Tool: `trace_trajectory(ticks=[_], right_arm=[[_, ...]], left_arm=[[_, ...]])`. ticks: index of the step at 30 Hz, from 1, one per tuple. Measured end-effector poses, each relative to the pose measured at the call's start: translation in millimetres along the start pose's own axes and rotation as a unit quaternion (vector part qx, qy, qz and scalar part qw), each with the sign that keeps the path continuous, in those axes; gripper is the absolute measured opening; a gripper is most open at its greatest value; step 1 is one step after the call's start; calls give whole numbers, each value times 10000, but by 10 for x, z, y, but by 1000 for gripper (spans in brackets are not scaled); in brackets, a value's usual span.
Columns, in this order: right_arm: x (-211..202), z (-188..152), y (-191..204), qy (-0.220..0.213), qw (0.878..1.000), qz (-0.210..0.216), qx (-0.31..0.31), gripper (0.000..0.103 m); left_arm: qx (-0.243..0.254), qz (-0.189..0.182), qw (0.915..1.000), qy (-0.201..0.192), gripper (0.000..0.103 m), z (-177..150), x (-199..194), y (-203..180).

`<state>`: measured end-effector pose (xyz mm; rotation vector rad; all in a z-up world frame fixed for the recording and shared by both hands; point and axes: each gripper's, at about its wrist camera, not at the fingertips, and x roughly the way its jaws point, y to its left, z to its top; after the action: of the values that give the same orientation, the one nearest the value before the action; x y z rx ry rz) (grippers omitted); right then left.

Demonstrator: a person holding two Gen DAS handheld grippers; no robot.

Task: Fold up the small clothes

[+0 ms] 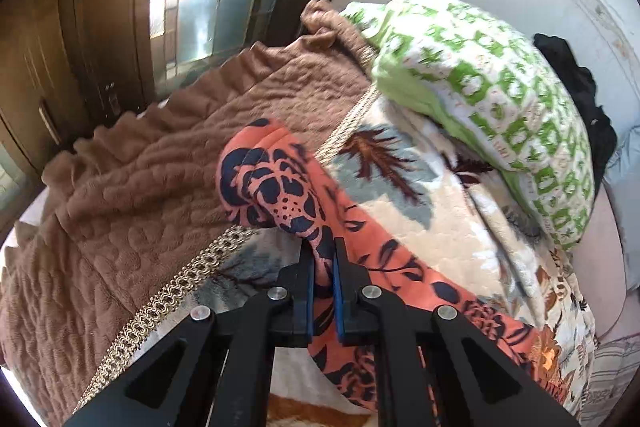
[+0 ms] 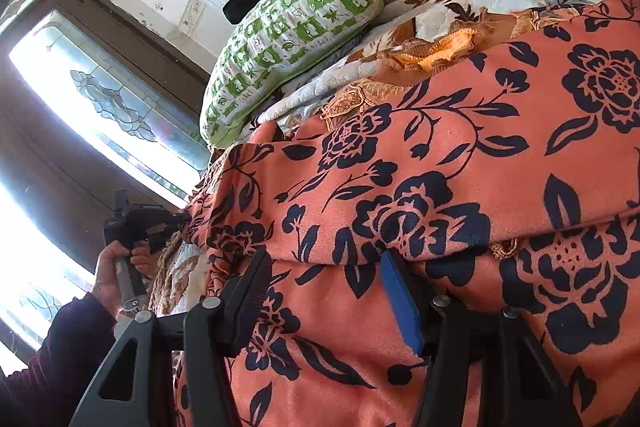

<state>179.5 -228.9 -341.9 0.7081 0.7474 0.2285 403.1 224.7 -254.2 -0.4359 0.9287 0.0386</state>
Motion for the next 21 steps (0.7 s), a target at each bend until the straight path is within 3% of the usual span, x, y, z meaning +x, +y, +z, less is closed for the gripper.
trace_trajectory(ticks=[3,7,11,16,18,19,20,21], right_arm=[[-117,23,-65,48,9988,188,455,59],[-540,84,-261,-319,9944,385,928,60],[-1144,170,-523,-860,9886,298,1201,62],[-1941,220,-865,-1626,9751,98,1506,62],[-2185,213,-986,-1801,9704,-9,1607,62],[-2295,197,-1047,-1860,9685,-43,1653,62],[-2387,180,-1090,-1898,9671,-70,1694,62],[-2467,160,-1127,-1912,9661,-106,1730,63]], left_arm=[[806,-90,9963,-297,7,-13,-438,-542],[1912,-403,9785,-663,7,-233,-1017,-1415],[2882,-760,9520,-701,7,-692,-1389,-2371],[3814,-1354,9138,-329,11,-1585,-1530,-3446],[4166,-1708,8929,-43,28,-1959,-1525,-3771],[4370,-1878,8796,73,49,-2128,-1546,-3897],[4540,-2004,8681,36,65,-2265,-1618,-3973],[4650,-2116,8595,-165,69,-2365,-1711,-3990]])
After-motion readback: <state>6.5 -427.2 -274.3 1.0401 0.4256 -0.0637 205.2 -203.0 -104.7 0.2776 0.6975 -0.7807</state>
